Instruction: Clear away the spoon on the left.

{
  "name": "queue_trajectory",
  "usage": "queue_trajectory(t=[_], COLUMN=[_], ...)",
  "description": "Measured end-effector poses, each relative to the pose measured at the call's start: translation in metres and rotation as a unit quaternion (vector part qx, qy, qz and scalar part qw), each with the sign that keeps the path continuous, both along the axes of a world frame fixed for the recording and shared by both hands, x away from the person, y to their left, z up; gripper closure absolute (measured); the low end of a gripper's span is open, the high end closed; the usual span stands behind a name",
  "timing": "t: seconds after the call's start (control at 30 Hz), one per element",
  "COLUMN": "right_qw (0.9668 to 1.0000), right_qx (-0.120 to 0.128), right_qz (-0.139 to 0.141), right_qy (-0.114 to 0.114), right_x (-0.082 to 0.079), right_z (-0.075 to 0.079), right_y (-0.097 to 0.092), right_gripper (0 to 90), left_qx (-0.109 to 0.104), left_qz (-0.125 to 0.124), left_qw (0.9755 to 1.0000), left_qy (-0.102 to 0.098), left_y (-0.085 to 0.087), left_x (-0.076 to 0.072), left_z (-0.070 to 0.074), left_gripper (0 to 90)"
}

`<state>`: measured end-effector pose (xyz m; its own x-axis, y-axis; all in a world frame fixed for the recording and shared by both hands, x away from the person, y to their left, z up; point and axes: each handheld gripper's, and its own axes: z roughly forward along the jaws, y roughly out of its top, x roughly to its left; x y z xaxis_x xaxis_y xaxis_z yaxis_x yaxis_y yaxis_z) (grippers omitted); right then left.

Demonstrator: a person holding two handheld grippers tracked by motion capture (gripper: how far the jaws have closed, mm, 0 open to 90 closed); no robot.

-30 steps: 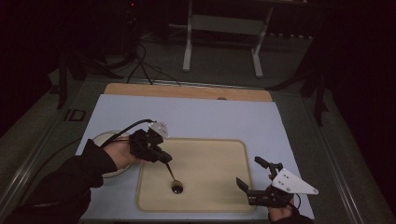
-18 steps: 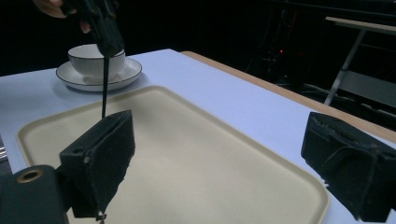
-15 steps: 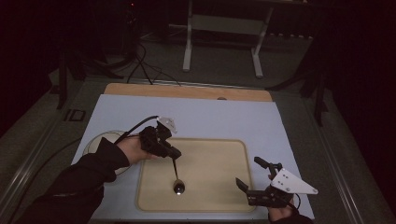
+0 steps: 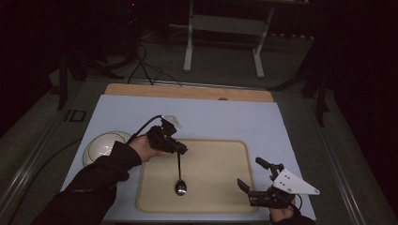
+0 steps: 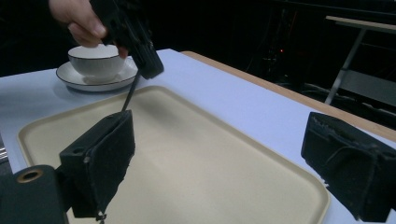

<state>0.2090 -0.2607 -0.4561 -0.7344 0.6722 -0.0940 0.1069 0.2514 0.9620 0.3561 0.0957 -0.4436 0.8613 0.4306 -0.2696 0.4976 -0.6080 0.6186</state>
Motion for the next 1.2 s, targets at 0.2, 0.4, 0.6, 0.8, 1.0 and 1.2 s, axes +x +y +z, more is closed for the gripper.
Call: queue_trajectory(t=[0.2, 0.4, 0.6, 0.8, 1.0, 1.2], right_qw=[1.0, 0.9999, 0.9999, 0.9999, 0.9999, 0.9998], right_qx=[-0.001, 0.0, -0.002, -0.003, 0.0, 0.0], right_qz=[0.003, 0.005, 0.007, 0.008, 0.008, 0.01], right_qy=[0.004, 0.009, 0.01, 0.012, 0.014, 0.016], right_x=[0.0, 0.001, 0.002, 0.002, 0.003, 0.003], right_z=[0.0, -0.001, -0.002, -0.002, -0.002, -0.003], right_y=[0.0, 0.0, 0.001, 0.001, 0.0, 0.0], right_gripper=[9.9, 9.8, 9.9, 9.8, 9.8, 9.8], left_qx=[-0.031, -0.04, -0.044, -0.042, -0.04, -0.035], left_qz=[0.055, 0.099, 0.125, 0.139, 0.152, 0.164], left_qw=[0.998, 0.9942, 0.9912, 0.9894, 0.9874, 0.9856], left_qy=[-0.006, -0.014, -0.007, 0.009, 0.017, 0.022], left_y=[0.001, 0.003, 0.002, 0.0, -0.002, -0.003], left_x=[0.005, 0.01, 0.017, 0.024, 0.032, 0.036], left_z=[-0.016, -0.03, -0.044, -0.059, -0.073, -0.087], left_gripper=[79.1, 77.3, 77.4, 77.4, 77.4, 75.7])
